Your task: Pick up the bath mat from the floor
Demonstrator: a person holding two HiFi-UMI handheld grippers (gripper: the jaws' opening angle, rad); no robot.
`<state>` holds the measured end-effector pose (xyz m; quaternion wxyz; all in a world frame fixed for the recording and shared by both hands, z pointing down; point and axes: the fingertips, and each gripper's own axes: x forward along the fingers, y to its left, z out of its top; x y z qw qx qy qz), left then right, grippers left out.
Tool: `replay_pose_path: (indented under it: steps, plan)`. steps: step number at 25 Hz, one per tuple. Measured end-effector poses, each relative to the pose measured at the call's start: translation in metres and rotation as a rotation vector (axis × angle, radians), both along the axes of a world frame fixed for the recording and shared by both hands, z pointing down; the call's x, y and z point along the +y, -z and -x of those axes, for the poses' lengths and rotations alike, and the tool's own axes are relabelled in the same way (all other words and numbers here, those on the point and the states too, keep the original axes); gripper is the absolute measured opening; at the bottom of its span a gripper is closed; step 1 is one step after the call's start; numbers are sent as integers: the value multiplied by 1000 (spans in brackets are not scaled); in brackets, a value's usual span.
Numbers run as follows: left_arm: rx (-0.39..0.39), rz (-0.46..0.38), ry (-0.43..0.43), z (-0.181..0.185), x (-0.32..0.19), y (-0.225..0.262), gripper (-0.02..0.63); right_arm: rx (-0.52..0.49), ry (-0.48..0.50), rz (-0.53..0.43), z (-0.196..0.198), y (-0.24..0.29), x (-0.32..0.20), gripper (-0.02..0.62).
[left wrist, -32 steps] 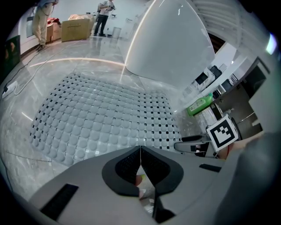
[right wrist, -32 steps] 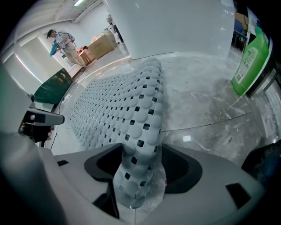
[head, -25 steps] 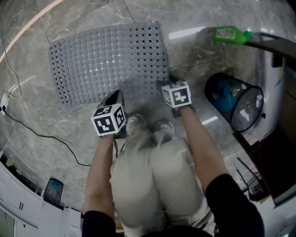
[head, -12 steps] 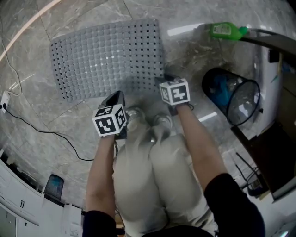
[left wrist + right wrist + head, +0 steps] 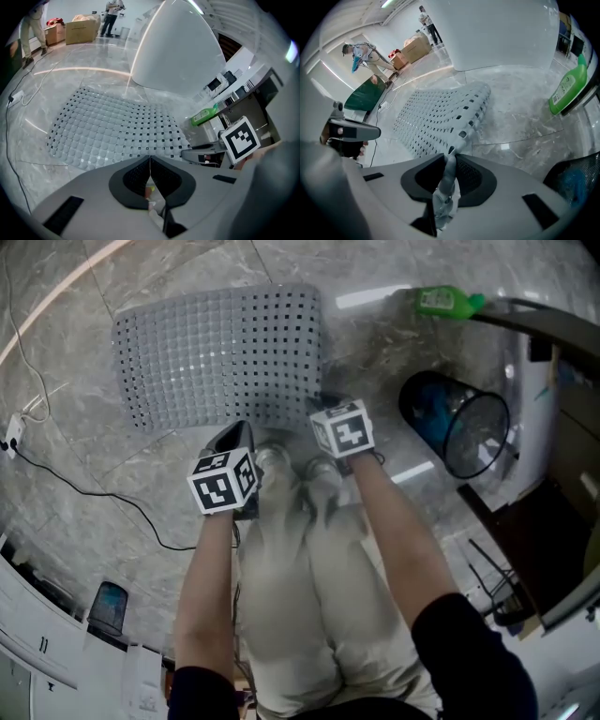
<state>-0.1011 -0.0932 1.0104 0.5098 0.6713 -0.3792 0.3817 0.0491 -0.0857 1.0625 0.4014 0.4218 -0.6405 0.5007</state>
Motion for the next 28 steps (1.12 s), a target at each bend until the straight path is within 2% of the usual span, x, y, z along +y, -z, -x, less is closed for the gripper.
replay_pose_path:
  steps: [3, 10, 18, 28]
  plan:
    - [2, 4, 3, 4, -7, 17, 2, 11, 9, -7, 5, 18, -3, 77]
    - [-9, 24, -5, 0, 0, 48, 2, 9, -2, 61, 4, 55, 19, 69]
    - [-17, 55, -7, -5, 11, 99, 2, -22, 3, 63, 14, 120, 17, 60]
    - [-5, 56, 0, -19, 20, 161, 2, -1, 44, 68, 5, 185, 24, 55]
